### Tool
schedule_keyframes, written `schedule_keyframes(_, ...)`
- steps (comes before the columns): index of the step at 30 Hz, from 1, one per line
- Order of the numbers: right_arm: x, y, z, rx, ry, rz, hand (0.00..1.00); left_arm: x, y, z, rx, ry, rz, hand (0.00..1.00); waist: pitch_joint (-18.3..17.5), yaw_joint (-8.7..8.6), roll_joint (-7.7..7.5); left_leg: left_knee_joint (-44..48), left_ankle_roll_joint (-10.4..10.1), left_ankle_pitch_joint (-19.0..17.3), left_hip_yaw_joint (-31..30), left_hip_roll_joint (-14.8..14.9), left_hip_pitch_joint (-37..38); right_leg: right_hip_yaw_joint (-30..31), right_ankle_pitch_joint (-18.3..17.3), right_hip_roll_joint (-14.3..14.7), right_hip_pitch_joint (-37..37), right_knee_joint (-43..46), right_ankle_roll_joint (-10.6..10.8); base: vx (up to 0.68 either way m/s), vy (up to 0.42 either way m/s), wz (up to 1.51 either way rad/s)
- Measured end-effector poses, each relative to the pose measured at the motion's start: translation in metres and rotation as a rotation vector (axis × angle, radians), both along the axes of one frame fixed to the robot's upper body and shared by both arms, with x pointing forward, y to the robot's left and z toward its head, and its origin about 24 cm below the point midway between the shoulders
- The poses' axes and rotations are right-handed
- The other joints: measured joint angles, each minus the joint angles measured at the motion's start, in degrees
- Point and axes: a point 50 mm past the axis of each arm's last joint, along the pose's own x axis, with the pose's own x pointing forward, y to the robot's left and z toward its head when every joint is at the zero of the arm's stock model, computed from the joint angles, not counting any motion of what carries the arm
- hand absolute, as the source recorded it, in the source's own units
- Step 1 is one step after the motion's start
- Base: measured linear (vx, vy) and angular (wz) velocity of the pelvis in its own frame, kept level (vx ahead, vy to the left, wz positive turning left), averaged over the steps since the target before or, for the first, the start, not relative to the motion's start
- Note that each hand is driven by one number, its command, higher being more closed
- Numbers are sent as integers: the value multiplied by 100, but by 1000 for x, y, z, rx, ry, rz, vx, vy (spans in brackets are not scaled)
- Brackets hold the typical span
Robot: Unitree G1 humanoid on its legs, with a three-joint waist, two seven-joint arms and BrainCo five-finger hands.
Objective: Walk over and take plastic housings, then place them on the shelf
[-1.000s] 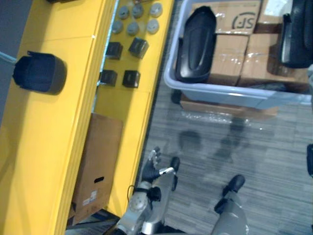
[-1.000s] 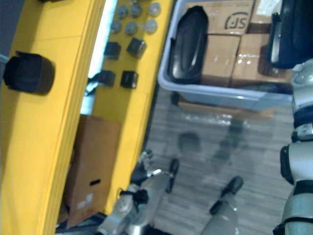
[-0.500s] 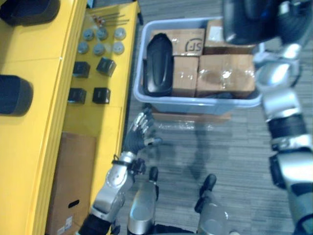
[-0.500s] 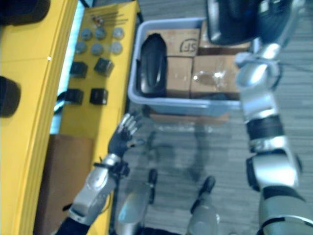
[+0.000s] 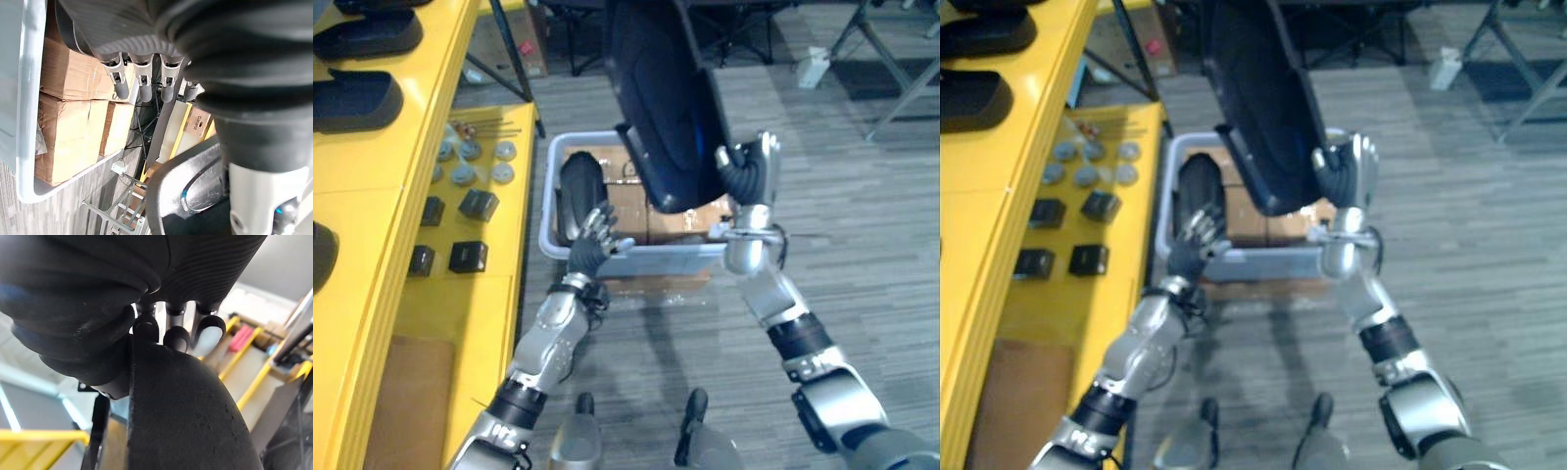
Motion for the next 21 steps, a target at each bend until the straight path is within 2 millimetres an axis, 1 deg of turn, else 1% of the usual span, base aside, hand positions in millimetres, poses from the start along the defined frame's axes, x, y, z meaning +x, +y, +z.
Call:
schedule_keyframes(2, -1, 10, -7, -11, 24, 31, 100, 1, 4, -7, 17, 34, 40, 0, -19, 2, -32, 64, -2, -1, 20, 39, -14, 1, 3, 33, 1, -2, -25, -136, -22, -6)
schedule_keyframes(5, 0, 13, -12, -12, 40, 42, 100, 2, 6, -13, 31, 69, 62, 0, -94, 7, -130, 69, -39, 22, 13, 75, -51, -7, 11, 83, -9, -53, -77, -90, -25, -1)
schedule_keyframes(6, 0, 14, -15, -9, 51, 42, 100, 3, 7, -18, 40, 97, 71, 0, -180, 9, -203, 71, -60, 35, 5, 92, -100, -14, 50, 113, -34, -112, -100, -55, -20, -1)
schedule_keyframes(7, -1, 14, -16, -8, 53, 42, 100, 3, 7, -19, 42, 102, 72, 0, -190, 9, -217, 69, -62, 37, 5, 96, -101, -14, 52, 118, -33, -119, -102, -46, -22, -1)
schedule_keyframes(8, -1, 15, -19, -4, 61, 43, 100, 3, 8, -23, 47, 120, 82, 0, -226, 14, -263, 71, -67, 40, -2, 109, -100, -16, 62, 133, -28, -126, -102, 0, 0, 0)
schedule_keyframes(9, -2, 15, -20, -3, 66, 45, 100, 3, 8, -25, 50, 130, 92, 0, -241, 14, -287, 75, -73, 44, -12, 114, -101, -22, 86, 139, -23, -126, -70, 0, 0, 0)
schedule_keyframes(13, -4, 18, -24, -7, 63, 57, 100, 3, 9, -26, 43, 146, 126, 0, -261, 11, -316, 78, -77, 46, -25, 113, -102, -25, 122, 143, -12, -130, -58, 0, 0, 0)
schedule_keyframes(15, -7, 23, -27, -26, 65, 75, 100, 3, 8, -26, 32, 147, 126, 0, -293, 9, -355, 77, -77, 45, -29, 113, -111, -23, 131, 147, -5, -151, -49, 0, 0, 0)
schedule_keyframes(18, -10, 30, -31, -31, 70, 103, 100, 4, 6, -27, 18, 157, 124, 0, -304, 9, -373, 80, -75, 44, -36, 106, -117, -21, 135, 143, -4, -152, -45, 0, 0, 0)
schedule_keyframes(21, -16, 38, -41, -40, 82, 147, 100, 4, 4, -31, -27, 188, 121, 0, -316, 12, -391, 127, -74, 21, -44, 108, -144, -22, 137, 144, -4, -152, -43, -26, 15, 0)
